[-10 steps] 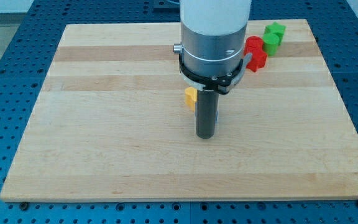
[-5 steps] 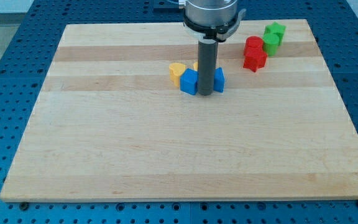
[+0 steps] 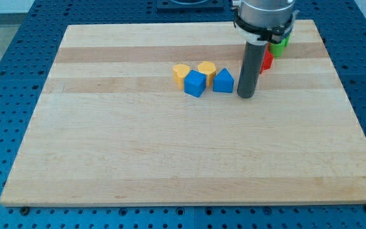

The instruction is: Group up the blue blocks with the yellow blocks at the center of the board

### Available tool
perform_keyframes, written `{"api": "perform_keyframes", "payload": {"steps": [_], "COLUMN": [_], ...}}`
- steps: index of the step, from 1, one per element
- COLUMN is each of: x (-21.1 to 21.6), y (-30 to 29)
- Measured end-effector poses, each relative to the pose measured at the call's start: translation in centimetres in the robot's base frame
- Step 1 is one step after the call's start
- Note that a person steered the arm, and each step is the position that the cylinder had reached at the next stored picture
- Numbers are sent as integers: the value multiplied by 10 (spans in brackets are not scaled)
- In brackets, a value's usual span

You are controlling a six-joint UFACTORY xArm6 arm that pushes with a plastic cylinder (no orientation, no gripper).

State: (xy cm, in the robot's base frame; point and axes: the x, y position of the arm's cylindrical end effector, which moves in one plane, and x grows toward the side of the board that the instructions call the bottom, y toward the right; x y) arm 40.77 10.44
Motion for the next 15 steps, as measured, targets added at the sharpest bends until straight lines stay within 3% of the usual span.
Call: {"api": "perform_keyframes", "payload": {"steps": [7,9,15], "x": [-6,-11,-30], "y": [-55,5,-20]}}
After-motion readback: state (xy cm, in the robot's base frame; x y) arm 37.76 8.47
